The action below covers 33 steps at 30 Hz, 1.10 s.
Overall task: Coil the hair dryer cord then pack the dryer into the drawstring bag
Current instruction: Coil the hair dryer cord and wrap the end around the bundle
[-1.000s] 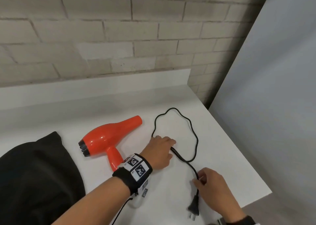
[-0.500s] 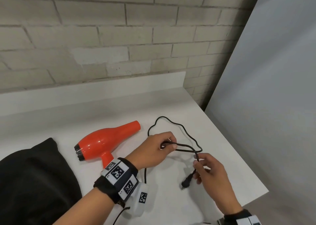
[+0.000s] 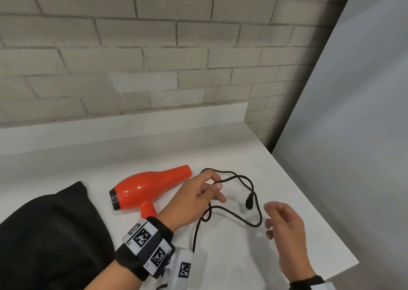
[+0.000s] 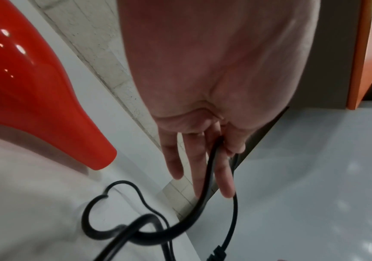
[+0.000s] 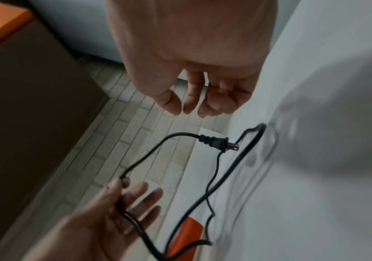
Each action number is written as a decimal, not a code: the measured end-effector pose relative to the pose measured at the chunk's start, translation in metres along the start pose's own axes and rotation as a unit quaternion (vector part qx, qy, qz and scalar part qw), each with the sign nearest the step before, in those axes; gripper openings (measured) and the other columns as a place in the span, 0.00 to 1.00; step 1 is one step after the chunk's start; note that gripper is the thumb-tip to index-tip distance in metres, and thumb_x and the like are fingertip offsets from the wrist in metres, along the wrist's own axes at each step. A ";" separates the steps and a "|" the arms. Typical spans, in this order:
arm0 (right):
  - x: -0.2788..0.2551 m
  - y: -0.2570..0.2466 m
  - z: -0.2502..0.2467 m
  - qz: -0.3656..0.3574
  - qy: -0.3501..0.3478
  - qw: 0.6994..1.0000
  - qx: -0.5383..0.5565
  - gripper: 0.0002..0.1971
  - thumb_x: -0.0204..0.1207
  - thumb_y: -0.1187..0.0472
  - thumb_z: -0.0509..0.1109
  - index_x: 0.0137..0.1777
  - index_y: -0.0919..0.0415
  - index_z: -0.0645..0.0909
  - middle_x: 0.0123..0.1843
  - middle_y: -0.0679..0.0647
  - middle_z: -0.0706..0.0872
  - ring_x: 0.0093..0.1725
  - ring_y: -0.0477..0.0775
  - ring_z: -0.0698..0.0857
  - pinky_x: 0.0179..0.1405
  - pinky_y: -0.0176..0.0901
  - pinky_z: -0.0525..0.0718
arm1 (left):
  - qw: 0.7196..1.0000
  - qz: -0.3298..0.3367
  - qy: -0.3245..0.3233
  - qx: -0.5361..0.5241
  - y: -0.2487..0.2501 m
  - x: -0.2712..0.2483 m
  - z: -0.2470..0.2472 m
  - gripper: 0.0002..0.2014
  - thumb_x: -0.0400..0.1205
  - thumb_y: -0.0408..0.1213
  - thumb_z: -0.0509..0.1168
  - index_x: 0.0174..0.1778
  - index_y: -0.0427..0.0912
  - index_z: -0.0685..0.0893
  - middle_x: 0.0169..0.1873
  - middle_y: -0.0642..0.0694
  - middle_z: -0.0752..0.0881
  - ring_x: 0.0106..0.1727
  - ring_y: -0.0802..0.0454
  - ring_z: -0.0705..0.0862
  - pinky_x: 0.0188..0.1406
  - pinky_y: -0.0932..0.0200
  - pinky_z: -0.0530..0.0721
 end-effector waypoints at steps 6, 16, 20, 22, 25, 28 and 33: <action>-0.012 -0.034 0.046 -0.198 -0.137 0.937 -0.252 0.21 0.74 0.57 0.75 0.63 0.40 0.74 0.60 0.37 0.80 0.52 0.42 0.81 0.43 0.34 0.82 | 0.993 -0.006 -0.004 -0.120 0.011 -0.007 -0.011 0.05 0.86 0.41 0.61 0.50 0.44 0.78 0.42 0.40 0.93 0.46 0.44 0.92 0.62 0.34 0.80; -0.024 -0.062 0.064 -0.254 -0.158 0.932 -0.207 0.20 0.75 0.40 0.68 0.67 0.33 0.74 0.58 0.42 0.71 0.52 0.47 0.77 0.55 0.39 0.80 | 0.995 0.042 -0.087 -0.029 0.011 -0.033 0.000 0.07 0.79 0.39 0.72 0.51 0.42 0.90 0.48 0.50 0.92 0.54 0.57 0.87 0.60 0.56 0.82; -0.035 -0.058 0.068 -0.318 -0.192 0.868 -0.329 0.13 0.75 0.36 0.61 0.44 0.40 0.81 0.52 0.30 0.77 0.59 0.38 0.73 0.53 0.34 0.75 | 0.997 0.024 -0.048 0.047 -0.010 -0.039 -0.005 0.13 0.77 0.45 0.74 0.57 0.53 0.87 0.55 0.55 0.86 0.58 0.59 0.82 0.60 0.61 0.79; -0.042 -0.062 0.065 -0.327 -0.205 0.872 -0.302 0.13 0.78 0.39 0.63 0.40 0.46 0.79 0.43 0.38 0.83 0.47 0.37 0.79 0.46 0.28 0.73 | 0.990 -0.044 -0.039 0.128 -0.032 -0.044 -0.005 0.23 0.74 0.51 0.74 0.64 0.58 0.77 0.60 0.56 0.79 0.59 0.60 0.79 0.61 0.59 0.79; -0.049 -0.048 0.067 -0.253 -0.270 0.894 -0.252 0.13 0.77 0.45 0.68 0.37 0.51 0.76 0.29 0.51 0.79 0.27 0.42 0.72 0.30 0.34 0.70 | 0.969 -0.142 -0.046 0.197 -0.058 -0.054 0.001 0.37 0.70 0.58 0.73 0.71 0.52 0.66 0.65 0.54 0.73 0.63 0.54 0.76 0.60 0.58 0.79; -0.058 -0.030 0.071 -0.241 -0.321 0.862 -0.309 0.11 0.76 0.46 0.70 0.37 0.48 0.75 0.27 0.44 0.78 0.28 0.44 0.71 0.30 0.37 0.70 | 0.930 -0.179 -0.065 0.315 -0.069 -0.062 0.009 0.37 0.68 0.56 0.75 0.66 0.45 0.65 0.58 0.48 0.77 0.57 0.48 0.79 0.48 0.55 0.81; -0.065 -0.014 0.067 -0.192 -0.352 0.851 -0.340 0.12 0.73 0.47 0.74 0.33 0.45 0.75 0.26 0.40 0.79 0.29 0.42 0.74 0.33 0.28 0.72 | 0.891 -0.264 -0.106 0.355 -0.080 -0.074 0.015 0.19 0.78 0.32 0.68 0.63 0.37 0.70 0.52 0.42 0.80 0.48 0.46 0.83 0.33 0.58 0.76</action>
Point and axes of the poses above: each hand's wrist, its own x-axis towards the middle knuckle, its own z-axis out of the palm, y = z × x, the point moved 8 cm from there along x, towards the middle knuckle
